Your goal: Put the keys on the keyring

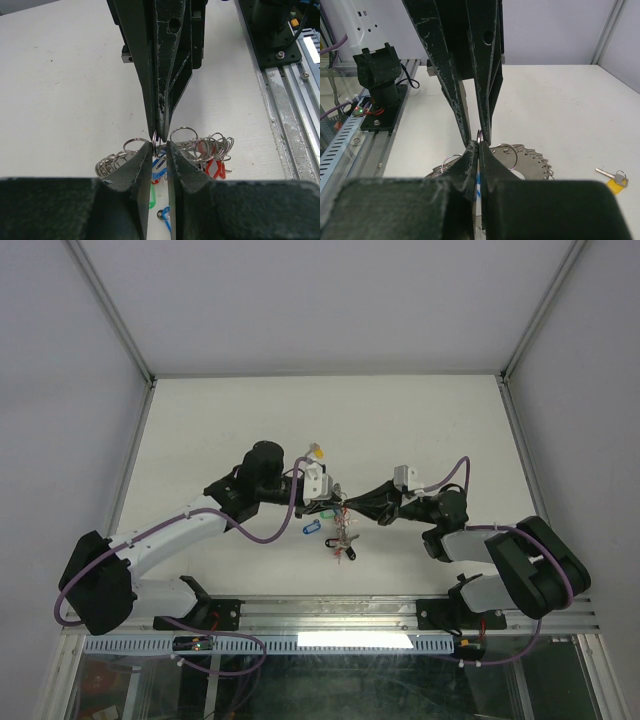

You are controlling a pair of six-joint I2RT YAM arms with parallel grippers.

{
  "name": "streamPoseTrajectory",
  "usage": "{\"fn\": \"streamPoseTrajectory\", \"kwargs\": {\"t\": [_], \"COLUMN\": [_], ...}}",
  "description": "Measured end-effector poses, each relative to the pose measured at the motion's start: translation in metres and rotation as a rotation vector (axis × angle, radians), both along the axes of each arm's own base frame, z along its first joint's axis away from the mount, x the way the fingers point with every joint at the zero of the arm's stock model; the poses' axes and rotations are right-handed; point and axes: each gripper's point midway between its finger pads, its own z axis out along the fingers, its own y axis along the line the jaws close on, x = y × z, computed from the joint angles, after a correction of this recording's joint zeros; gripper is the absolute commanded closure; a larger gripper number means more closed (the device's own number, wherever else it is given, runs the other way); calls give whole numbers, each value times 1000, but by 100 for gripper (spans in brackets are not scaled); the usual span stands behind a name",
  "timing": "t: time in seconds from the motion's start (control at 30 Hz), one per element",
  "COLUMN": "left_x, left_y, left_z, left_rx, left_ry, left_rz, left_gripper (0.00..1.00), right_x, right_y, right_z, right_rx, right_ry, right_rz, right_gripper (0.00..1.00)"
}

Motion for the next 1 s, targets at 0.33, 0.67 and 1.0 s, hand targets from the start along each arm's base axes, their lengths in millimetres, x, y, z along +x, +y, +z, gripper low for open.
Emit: {"fn": "streamPoseTrajectory", "kwargs": {"t": [0.33, 0.67, 1.0], "left_x": [4, 14, 30], "left_y": [-1, 6, 22], "left_z": [8, 13, 12], "left_rx": [9, 153, 328], "left_ry": [-1, -5, -17], "left_rz": [-18, -8, 53], "left_gripper": [100, 100, 100], "right_x": [-1, 1, -1], "right_y": [0, -4, -20], "right_z": [1, 11, 36], "right_rx": [1, 26, 55], "right_ry": [-7, -39, -160], "right_rz": [7, -33, -152], "right_gripper": [100, 73, 67]}}
